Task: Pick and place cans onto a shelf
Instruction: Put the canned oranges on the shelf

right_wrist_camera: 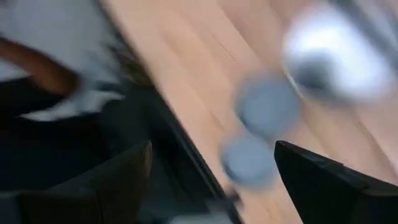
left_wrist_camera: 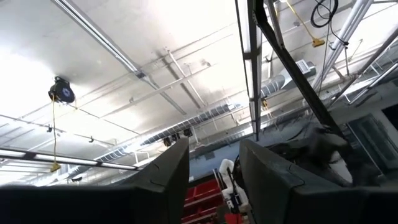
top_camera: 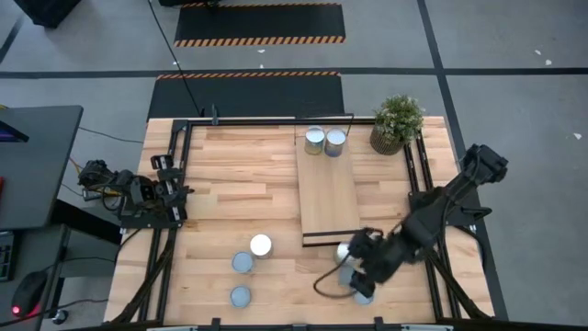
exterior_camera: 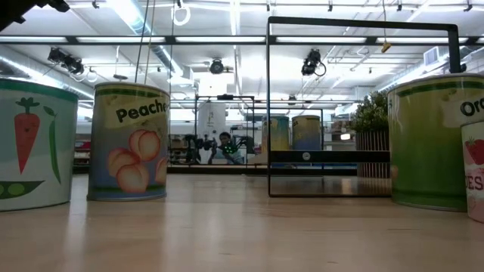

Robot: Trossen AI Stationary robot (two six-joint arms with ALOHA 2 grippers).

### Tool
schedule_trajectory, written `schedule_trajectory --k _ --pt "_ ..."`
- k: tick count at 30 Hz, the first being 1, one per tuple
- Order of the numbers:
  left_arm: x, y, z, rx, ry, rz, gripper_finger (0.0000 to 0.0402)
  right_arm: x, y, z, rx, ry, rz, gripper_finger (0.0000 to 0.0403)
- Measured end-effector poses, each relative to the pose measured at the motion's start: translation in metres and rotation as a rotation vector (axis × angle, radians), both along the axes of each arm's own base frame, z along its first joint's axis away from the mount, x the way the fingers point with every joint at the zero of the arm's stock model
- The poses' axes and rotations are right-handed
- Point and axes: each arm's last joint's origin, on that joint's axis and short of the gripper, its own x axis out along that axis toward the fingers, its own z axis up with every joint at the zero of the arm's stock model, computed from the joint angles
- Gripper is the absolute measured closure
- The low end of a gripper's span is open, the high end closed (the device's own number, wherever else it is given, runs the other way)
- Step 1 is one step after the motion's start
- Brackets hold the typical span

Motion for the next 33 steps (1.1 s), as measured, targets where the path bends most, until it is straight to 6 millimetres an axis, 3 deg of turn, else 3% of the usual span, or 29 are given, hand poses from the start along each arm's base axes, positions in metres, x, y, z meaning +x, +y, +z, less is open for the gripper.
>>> schedule_trajectory --k 8,13,18,25,33 --pt "0.000 0.000 0.000 -0.010 0.000 -0.011 0.0253 -0.011 0.032 -0.032 -0.128 0.433 -0.086 0.0057" --pt "0.000 0.000 0.000 -0.010 -0.001 -0.010 0.0253 -0.004 0.038 -0.046 -0.171 0.427 -0.001 0.0057" --pt "0.000 0.000 0.000 -0.009 -0.001 -0.008 0.0253 -0.002 0.033 -0.045 -0.310 0.305 -0.060 0.0051" --pt "0.000 0.000 0.000 -0.010 -0.006 -0.008 0.0253 0.003 0.024 -0.046 -0.348 0.309 -0.076 0.0017" --pt "0.000 0.000 0.000 -0.011 -0.006 -0.009 0.0253 0.017 0.011 -0.046 -0.321 0.279 -0.293 0.0003"
